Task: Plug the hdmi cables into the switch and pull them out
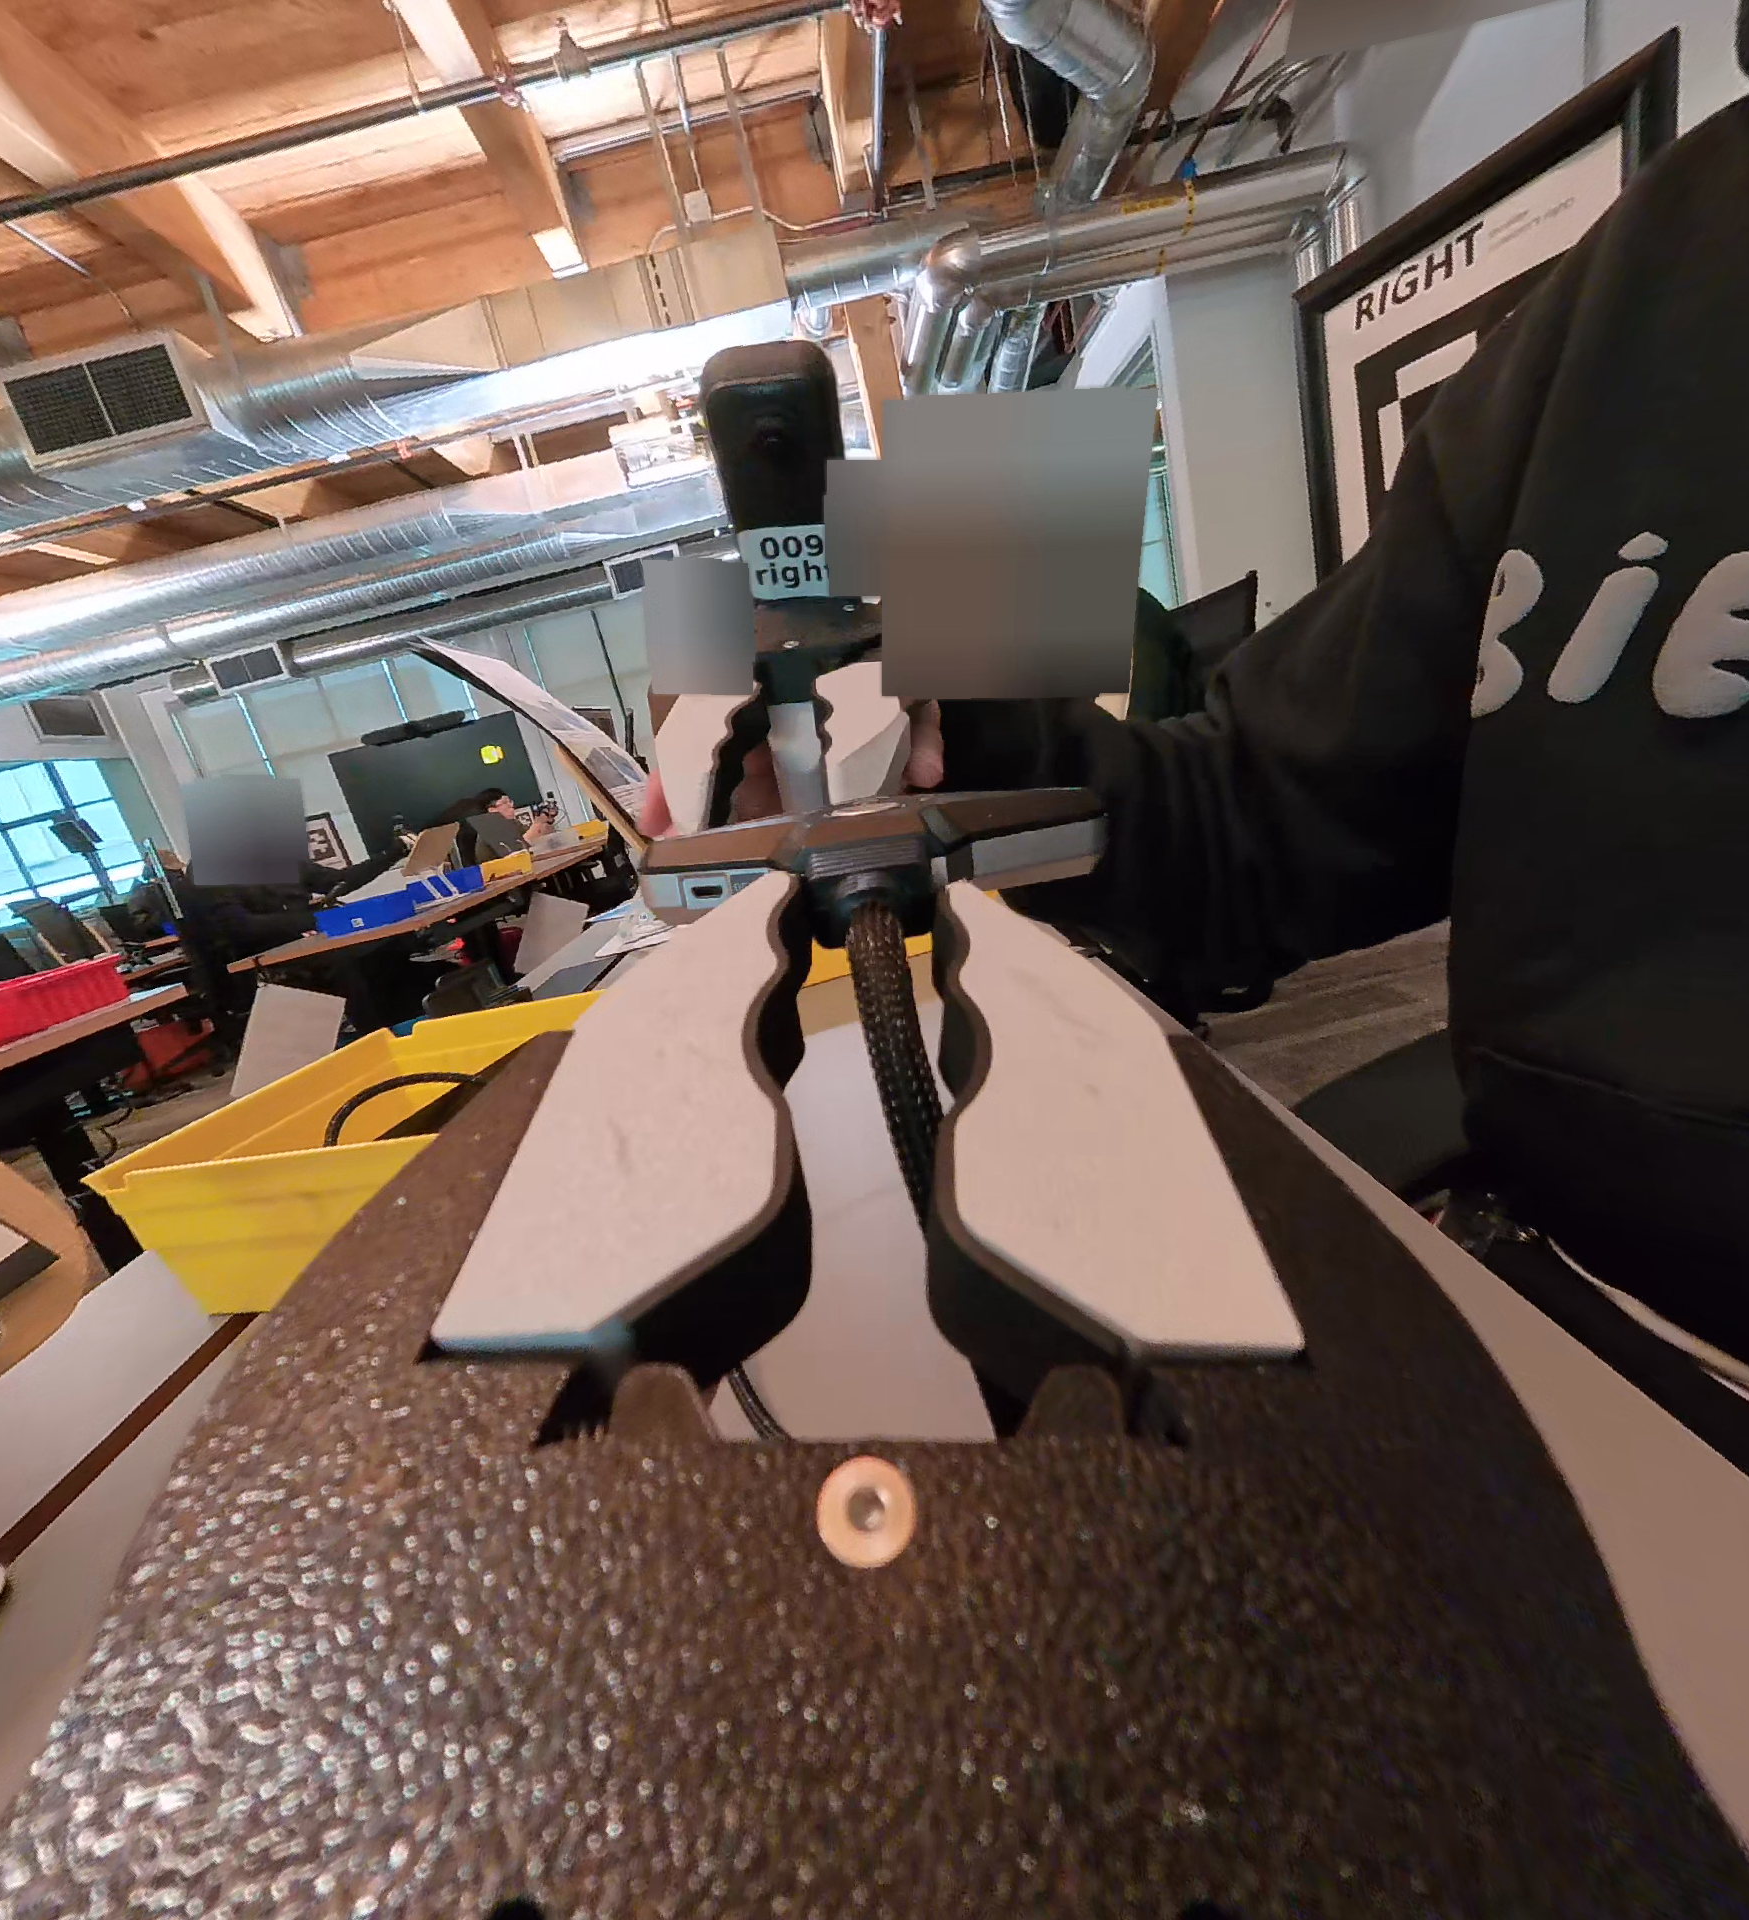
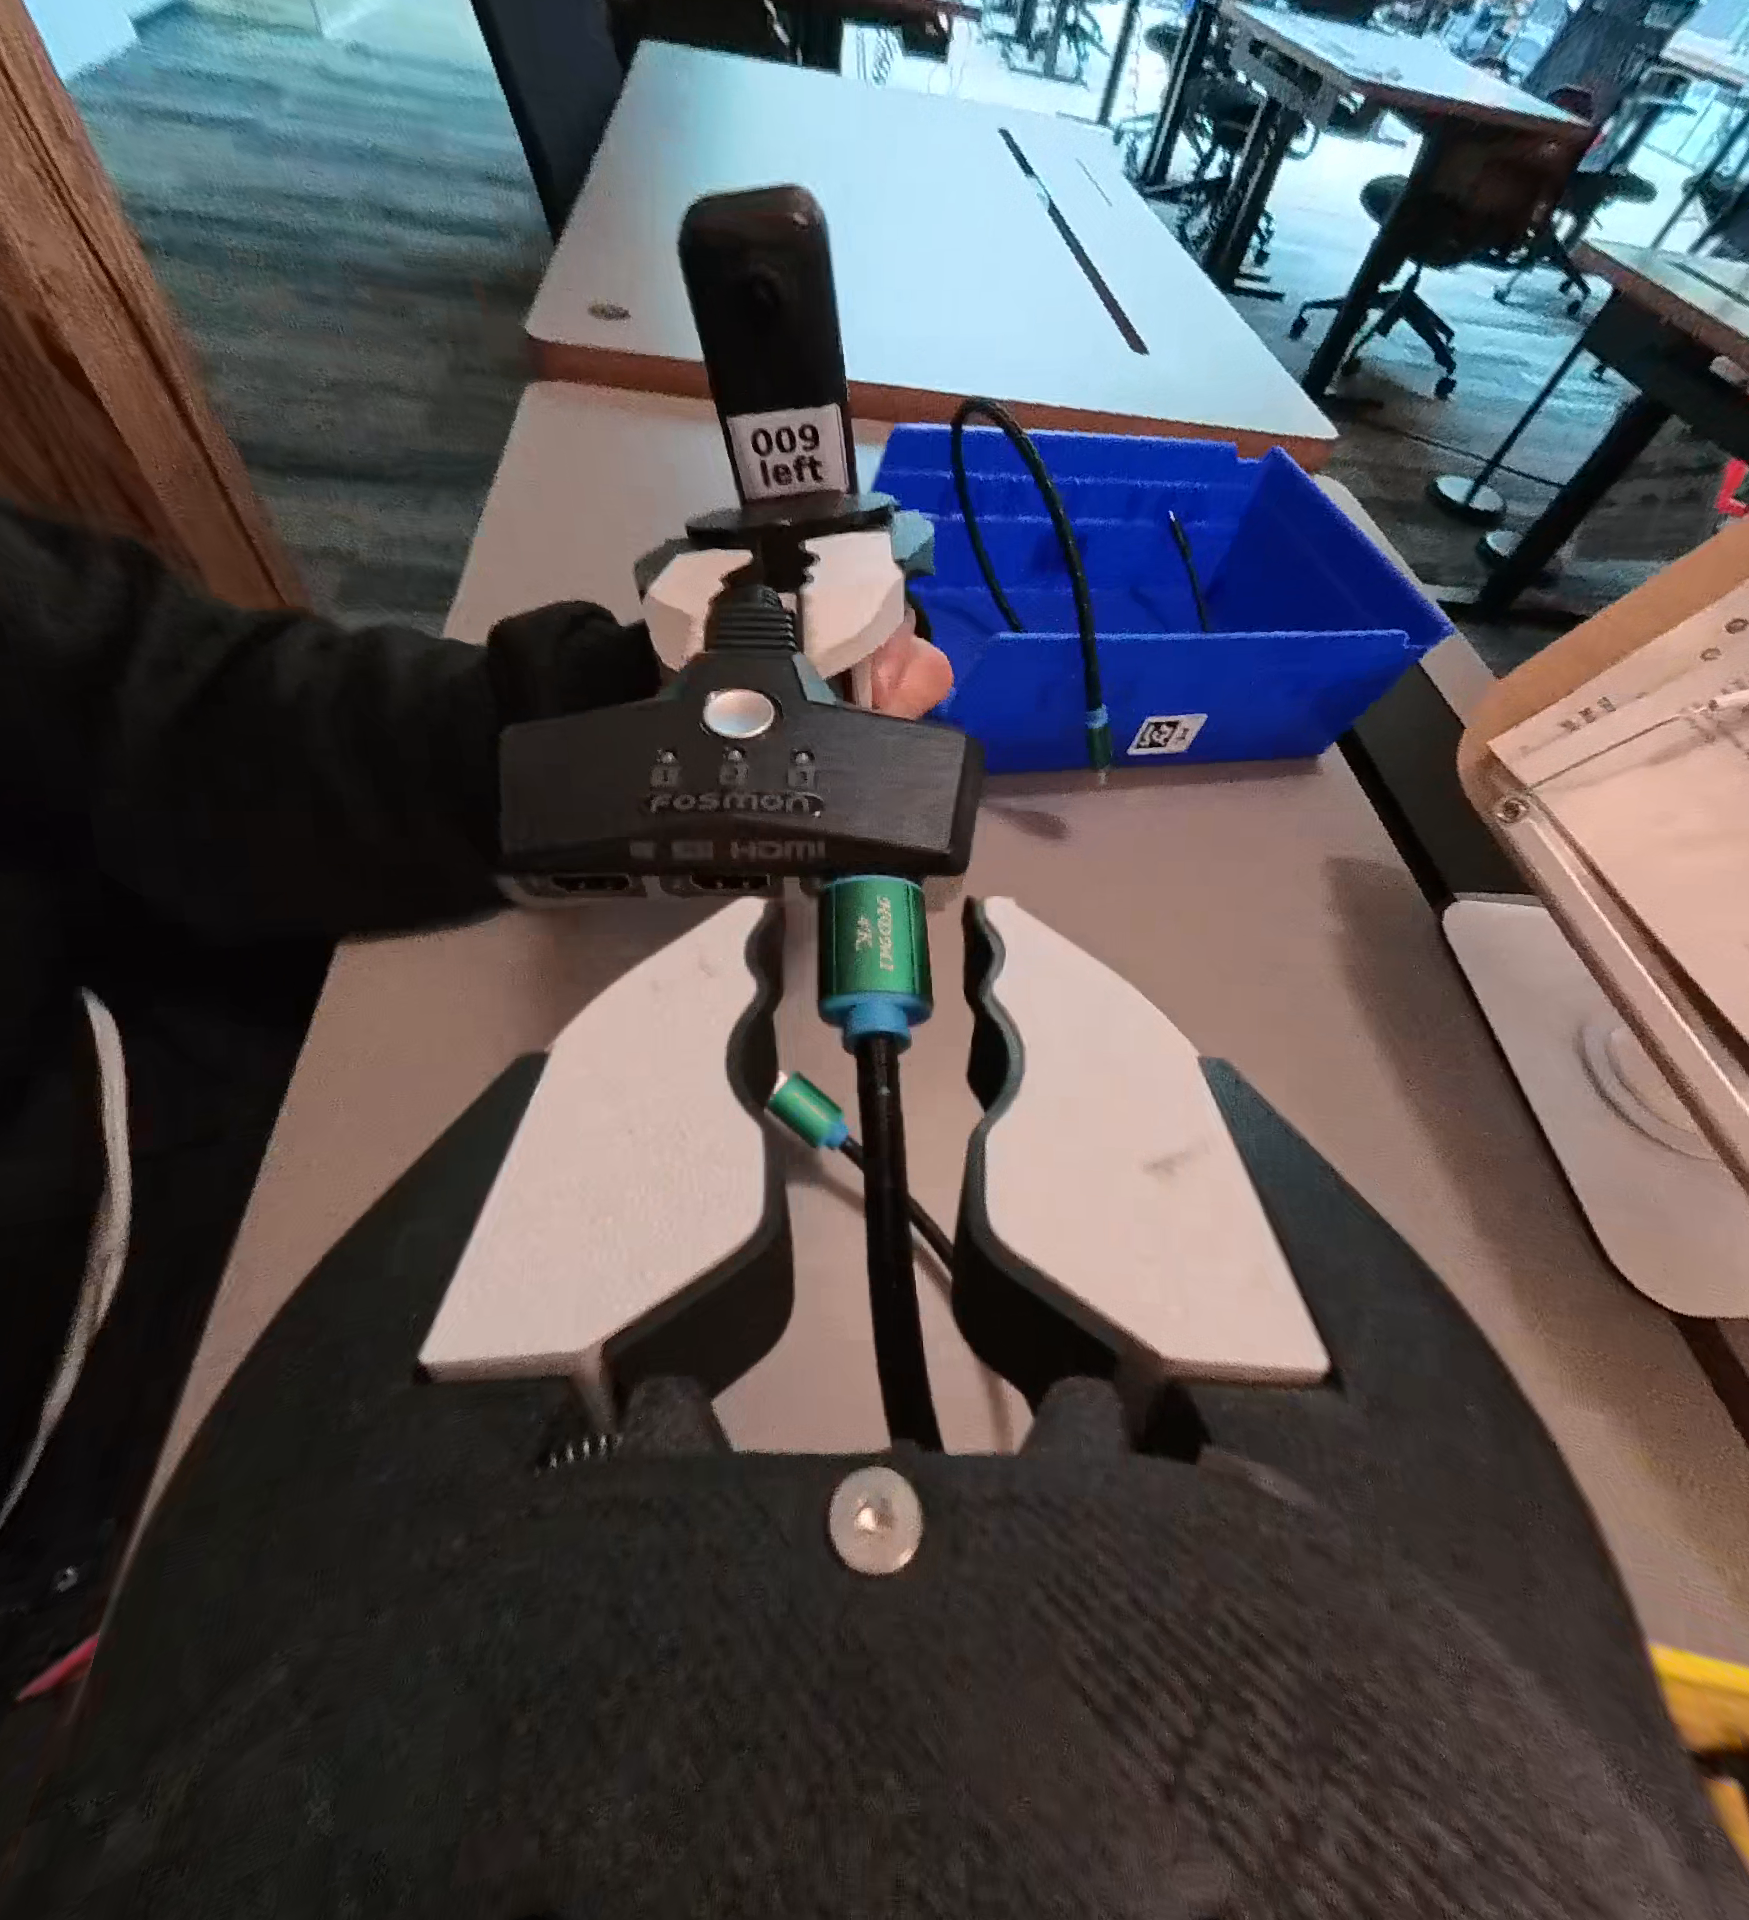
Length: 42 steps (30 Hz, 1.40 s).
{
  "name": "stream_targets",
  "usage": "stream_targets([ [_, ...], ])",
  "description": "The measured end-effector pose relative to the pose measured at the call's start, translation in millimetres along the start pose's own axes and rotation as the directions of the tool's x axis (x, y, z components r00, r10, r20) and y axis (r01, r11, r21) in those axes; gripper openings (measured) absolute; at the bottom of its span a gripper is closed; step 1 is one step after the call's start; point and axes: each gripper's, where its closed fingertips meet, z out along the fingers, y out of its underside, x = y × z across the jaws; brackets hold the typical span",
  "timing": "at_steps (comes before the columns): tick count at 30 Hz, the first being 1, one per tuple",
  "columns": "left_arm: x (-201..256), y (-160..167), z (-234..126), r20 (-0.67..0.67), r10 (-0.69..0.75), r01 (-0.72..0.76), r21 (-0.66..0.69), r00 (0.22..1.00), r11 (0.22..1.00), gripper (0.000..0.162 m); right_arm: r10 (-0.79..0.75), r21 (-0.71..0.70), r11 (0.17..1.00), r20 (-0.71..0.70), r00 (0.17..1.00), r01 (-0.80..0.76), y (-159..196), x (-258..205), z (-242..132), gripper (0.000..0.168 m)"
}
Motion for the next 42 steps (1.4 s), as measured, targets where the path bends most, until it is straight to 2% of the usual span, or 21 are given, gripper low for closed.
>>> stream_targets([
  [2,-0.5,-0.4,0.0,0.0,-0.003,0.003,0.011,1.0,1.0,0.022,0.05,0.038,0.998,0.028,0.998,-0.051,-4.0,-1.6,2.3,0.037],
  [6,-2.4,-3.4,-3.0,0.009,-0.008,0.007,0.037,1.0,0.999,0.022,0.051,0.083,0.995,0.031,0.998,-0.053,-7.0,-0.7,3.3,0.03],
  [9,-1.4,-3.4,-2.7,0.006,-0.002,0.002,0.037,1.0,0.999,0.022,0.065,0.072,0.995,0.038,0.997,-0.067,-3.5,1.1,5.9,0.02],
  [18,-1.0,0.1,-0.7,0.001,-0.003,0.003,0.029,1.0,1.0,0.022,0.122,0.031,0.992,0.067,0.99,-0.124,2.6,0.6,10.1,0.022],
  [23,0.8,4.0,4.1,0.012,0.04,-0.04,-0.041,0.999,0.998,0.022,0.047,0.004,0.999,0.043,0.998,-0.048,2.9,0.9,3.4,0.021],
  [28,-1.0,16.6,8.1,0.015,0.019,-0.017,-0.113,1.0,0.993,0.021,-0.07,-0.143,0.987,-0.003,0.998,0.069,21.2,2.3,-2.0,0.022],
  [29,-2.1,15.2,8.2,0.026,0.026,-0.023,-0.104,0.999,0.994,0.022,-0.096,-0.194,0.977,-0.035,0.995,0.087,25.0,7.3,-9.8,0.022],
  [30,-7.2,4.9,-0.3,0.068,0.04,-0.037,-0.052,0.997,0.998,0.022,-0.186,-0.316,0.941,-0.181,0.966,0.122,37.1,35.0,-33.2,0.022],
  [31,-16.2,-15.1,-20.1,0.138,0.046,-0.053,0.046,0.989,0.998,0.022,-0.227,-0.357,0.927,-0.278,0.933,0.119,42.4,56.2,-64.1,0.022],
  [32,-26.3,-32.6,-42.5,0.217,0.045,-0.072,0.121,0.975,0.99,0.022,-0.087,-0.232,0.973,-0.292,0.953,0.018,32.5,58.1,-85.7,0.022],
  [33,-33.4,-39.0,-56.9,0.276,0.048,-0.089,0.138,0.96,0.986,0.022,0.036,-0.06,0.997,-0.269,0.963,-0.054,10.6,55.6,-103.3,0.021],
  [34,-35.8,-38.1,-60.4,0.299,0.051,-0.094,0.131,0.953,0.987,0.022,0.042,0.047,0.998,-0.284,0.958,-0.03,-9.2,57.1,-120.7,0.021],
  [38,-24.6,-24.5,-32.6,0.203,0.053,-0.074,0.097,0.978,0.993,0.022,-0.101,0.01,0.993,-0.468,0.878,0.12,-39.0,81.7,-168.7,0.022],
  [40,-24.7,-14.4,-26.7,0.189,0.045,-0.056,0.058,0.981,0.997,0.022,-0.118,-0.051,0.993,-0.522,0.845,0.107,-35.7,100.7,-186.3,0.021],
  [42,-26.1,-10.8,-26.3,0.182,0.021,-0.034,0.069,0.983,0.997,0.022,-0.071,-0.032,0.997,-0.556,0.828,0.064,-29.4,118.6,-197.4,0.021],
])
